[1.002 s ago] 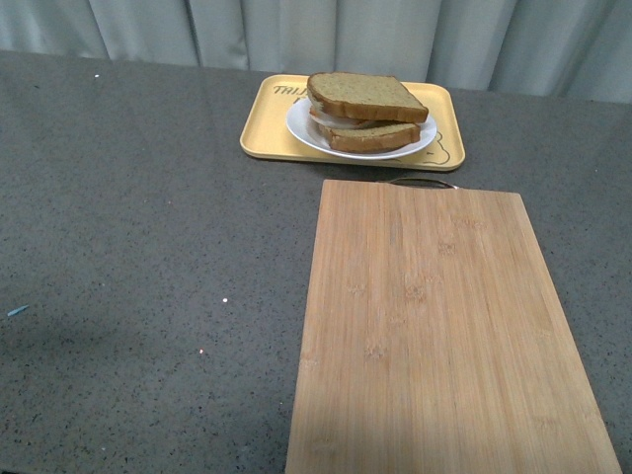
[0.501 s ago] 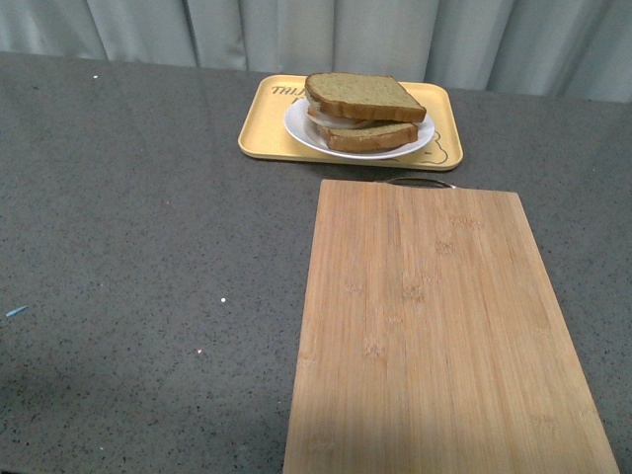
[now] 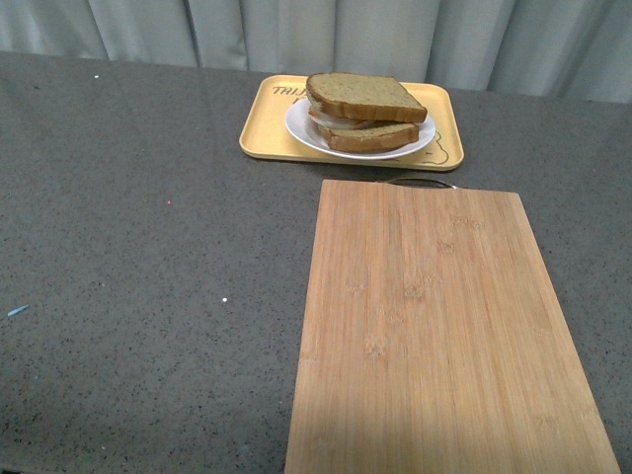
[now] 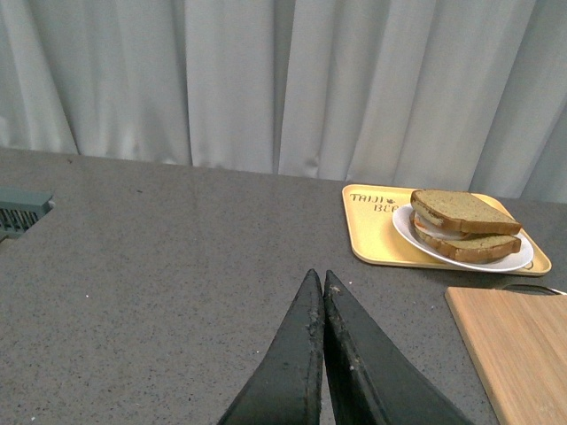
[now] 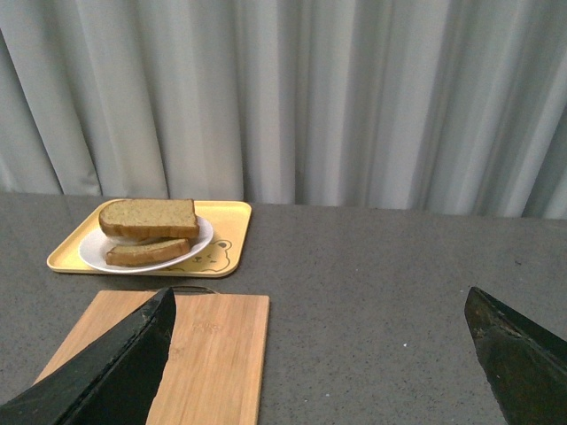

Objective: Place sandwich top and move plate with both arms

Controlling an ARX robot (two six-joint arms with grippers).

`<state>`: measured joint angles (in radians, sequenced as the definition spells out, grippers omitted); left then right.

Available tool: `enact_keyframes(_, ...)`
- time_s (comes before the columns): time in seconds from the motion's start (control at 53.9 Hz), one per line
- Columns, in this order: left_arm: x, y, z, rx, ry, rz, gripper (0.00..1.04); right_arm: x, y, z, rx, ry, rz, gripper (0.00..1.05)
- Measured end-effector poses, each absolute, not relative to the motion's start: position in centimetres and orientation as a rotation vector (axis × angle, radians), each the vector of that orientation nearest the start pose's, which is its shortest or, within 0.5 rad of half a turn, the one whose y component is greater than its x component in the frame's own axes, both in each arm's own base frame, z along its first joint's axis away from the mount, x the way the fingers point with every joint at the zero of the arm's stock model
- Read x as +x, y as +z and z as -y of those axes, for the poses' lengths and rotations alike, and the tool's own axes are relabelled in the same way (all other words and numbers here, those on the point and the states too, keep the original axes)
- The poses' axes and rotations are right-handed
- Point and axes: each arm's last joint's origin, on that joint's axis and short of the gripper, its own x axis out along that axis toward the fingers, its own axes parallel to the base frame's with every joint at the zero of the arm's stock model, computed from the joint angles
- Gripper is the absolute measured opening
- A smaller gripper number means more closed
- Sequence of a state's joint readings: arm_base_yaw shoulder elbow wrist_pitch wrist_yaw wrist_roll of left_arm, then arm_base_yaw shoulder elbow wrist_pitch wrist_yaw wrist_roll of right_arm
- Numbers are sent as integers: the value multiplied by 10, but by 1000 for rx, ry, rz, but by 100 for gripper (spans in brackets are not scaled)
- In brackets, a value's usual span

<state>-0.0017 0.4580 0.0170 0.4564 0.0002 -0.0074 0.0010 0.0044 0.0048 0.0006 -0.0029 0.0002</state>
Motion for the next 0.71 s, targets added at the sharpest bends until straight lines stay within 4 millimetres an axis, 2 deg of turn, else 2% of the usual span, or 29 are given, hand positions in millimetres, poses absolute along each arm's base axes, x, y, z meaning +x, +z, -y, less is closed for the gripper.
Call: enact_keyframes(0.705, 110, 172, 0, -7, -2, 21, 4, 98, 165, 0, 0, 4, 1, 95)
